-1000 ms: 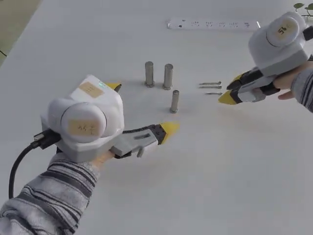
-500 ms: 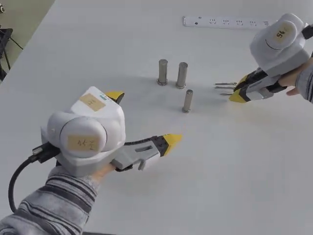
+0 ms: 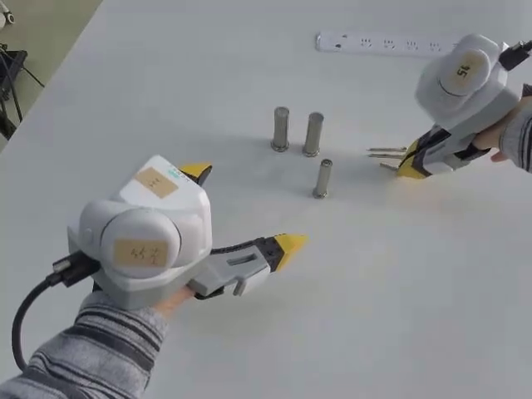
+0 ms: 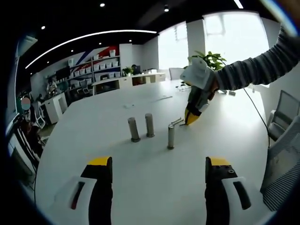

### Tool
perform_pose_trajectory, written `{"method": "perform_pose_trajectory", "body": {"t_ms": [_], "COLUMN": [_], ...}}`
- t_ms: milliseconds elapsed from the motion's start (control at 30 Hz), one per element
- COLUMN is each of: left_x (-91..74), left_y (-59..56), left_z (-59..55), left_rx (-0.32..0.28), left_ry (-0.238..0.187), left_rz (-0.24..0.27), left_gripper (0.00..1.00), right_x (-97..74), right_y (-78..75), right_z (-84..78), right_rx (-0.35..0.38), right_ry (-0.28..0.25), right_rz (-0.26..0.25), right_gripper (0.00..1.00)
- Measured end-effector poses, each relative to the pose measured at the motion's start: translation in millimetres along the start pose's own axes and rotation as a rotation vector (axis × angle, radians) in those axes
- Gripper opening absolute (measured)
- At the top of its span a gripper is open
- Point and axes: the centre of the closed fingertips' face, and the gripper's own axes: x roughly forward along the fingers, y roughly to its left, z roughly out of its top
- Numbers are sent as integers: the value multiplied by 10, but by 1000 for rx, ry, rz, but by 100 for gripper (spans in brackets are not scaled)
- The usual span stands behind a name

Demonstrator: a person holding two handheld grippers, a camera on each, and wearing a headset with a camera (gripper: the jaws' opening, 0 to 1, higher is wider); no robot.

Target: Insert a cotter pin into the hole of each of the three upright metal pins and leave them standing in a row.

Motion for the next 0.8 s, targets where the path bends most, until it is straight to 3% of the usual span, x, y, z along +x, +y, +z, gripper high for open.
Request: {"method": "perform_pose_trajectory", "body": {"t_ms": [167,400,567,667,800], "left_x": [-2,-12,-10,3,18], "left_y": [-5,-11,-16,-31,-89], "left_z": [-7,38,85,86,69], "left_rx": [-8,-4,-3,-46,-57], "left_ry": [7,6,11,24,44], "left_rz": [-4,-13,-23,-40,-71], "left_gripper": [78,75,69,63,57], "right_x": [-8,-93,-239,-317,-420], "right_y": [-11,-32,148,252,408], "right_z": [-5,81,215,304,446], "right_rx": [-47,-14,-19,-50,-102], "right_ry": [-21,-143,-217,-250,-301], "right_rz": [-9,-54,-66,-79,-91], "right_gripper": [0,0,0,0,0]}}
